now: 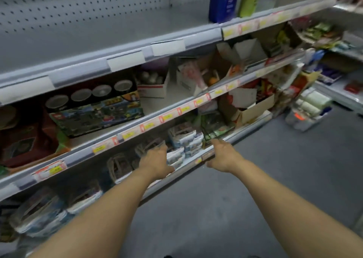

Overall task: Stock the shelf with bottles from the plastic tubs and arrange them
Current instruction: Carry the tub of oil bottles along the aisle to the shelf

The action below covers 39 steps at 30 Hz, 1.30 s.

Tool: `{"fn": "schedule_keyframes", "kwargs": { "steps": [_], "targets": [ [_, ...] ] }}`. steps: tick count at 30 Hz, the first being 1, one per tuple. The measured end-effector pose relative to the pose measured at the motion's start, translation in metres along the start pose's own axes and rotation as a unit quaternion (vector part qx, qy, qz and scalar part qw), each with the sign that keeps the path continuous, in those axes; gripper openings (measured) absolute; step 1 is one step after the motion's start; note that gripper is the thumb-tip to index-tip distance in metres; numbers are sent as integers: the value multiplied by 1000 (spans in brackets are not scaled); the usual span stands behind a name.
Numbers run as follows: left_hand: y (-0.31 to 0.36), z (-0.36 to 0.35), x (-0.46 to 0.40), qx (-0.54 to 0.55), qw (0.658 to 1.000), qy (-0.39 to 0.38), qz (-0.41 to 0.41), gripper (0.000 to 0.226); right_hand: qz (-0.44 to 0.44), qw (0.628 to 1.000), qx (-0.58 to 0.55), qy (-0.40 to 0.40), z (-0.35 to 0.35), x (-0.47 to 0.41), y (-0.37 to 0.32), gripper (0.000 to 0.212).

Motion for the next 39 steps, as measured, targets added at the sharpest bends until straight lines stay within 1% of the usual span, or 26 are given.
{"fn": "schedule_keyframes", "kwargs": {
  "steps": [4,7,9,11,15,17,23,29,34,39],
  "targets": [
    [74,-3,-27,-21,998,-10,-60,68,-48,998,-15,24,34,0,67,79],
    [133,-11,-48,-32,994,-17,-107,77,-87,995,-20,44,55,-3,118,86],
    [171,-17,-63,-34,990,-21,-136,75,-113,992,-28,55,68,-5,151,88],
    [207,-24,-79,-39,987,-26,-154,72,-135,988,-31,64,81,-9,183,88],
    [278,-39,-116,-52,981,-37,-182,77,-179,980,-42,75,104,-30,248,88],
    [315,-46,-141,-54,978,-33,-196,76,-202,975,-42,79,118,-44,281,89],
    [432,-54,-217,-25,968,-49,-243,75,-265,960,-38,82,167,-93,373,90],
    [526,-54,-265,-38,957,-50,-285,75,-300,947,-41,104,211,-122,441,88],
    [587,-58,-291,-18,951,-66,-303,73,-321,938,-44,119,242,-136,499,89],
    [654,-75,-319,0,949,-69,-307,80,-324,935,-45,138,275,-162,570,84]
  ]
}}
Point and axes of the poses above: each hand's wrist, its own x-axis away from the middle knuckle, its own z-axis out of the back of the hand, y = z × x, the point moved 5 cm from there along -x, towards the middle knuckle, and after that the axes turned 14 degrees about y, right-handed, at the moved point
